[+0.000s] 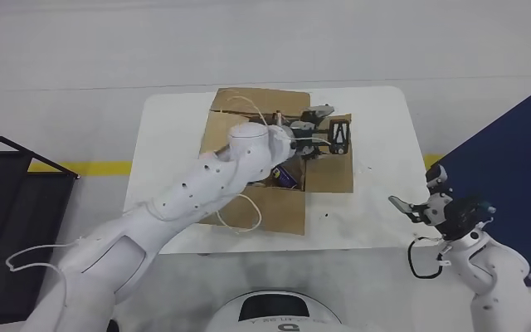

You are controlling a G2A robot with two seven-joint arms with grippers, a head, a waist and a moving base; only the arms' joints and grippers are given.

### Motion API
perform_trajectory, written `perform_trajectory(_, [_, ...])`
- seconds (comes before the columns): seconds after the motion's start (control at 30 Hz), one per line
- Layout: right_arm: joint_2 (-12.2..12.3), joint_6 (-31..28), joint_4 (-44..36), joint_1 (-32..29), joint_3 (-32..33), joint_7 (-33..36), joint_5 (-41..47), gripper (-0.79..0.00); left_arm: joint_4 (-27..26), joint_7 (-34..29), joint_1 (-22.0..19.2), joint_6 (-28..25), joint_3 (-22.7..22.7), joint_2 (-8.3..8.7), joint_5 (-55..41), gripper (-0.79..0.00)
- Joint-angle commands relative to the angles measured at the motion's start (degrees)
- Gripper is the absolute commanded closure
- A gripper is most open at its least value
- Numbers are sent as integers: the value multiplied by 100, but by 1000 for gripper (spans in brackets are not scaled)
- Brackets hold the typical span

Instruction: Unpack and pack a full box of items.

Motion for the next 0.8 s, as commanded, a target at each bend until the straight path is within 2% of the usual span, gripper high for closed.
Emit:
perform_trajectory(0.0, [-2,80,-181,16,-26,177,86,-785,-221,70,142,139,-510,111,-166,-785])
perform_trajectory(0.1, [-6,277,-557,110,-148,590,159,-785,-779,136,671,220,-1502,381,-199,-785])
perform_trajectory(0.27, [16,247,-1068,556,-564,1405,295,-785,-1803,306,2104,-21,-3511,845,-78,-785])
perform_trajectory(0.4, [13,465,-1009,1047,-998,2238,849,-785,-1968,588,3026,-133,-4825,1046,-167,-785])
perform_trajectory(0.5, [13,465,-1009,1047,-998,2238,849,-785,-1829,903,3460,-115,-5474,1117,-382,-785])
perform_trajectory(0.6, [13,465,-1009,1047,-998,2238,849,-785,-1614,1097,3753,-183,-5902,1169,-501,-785])
perform_trajectory(0.7, [13,465,-1009,1047,-998,2238,849,-785,-1380,1130,3918,-211,-6041,1204,-327,-785])
perform_trajectory(0.77, [17,372,-1155,1164,-1217,2340,771,-785,-1219,1217,3956,-306,-5991,1219,-208,-785])
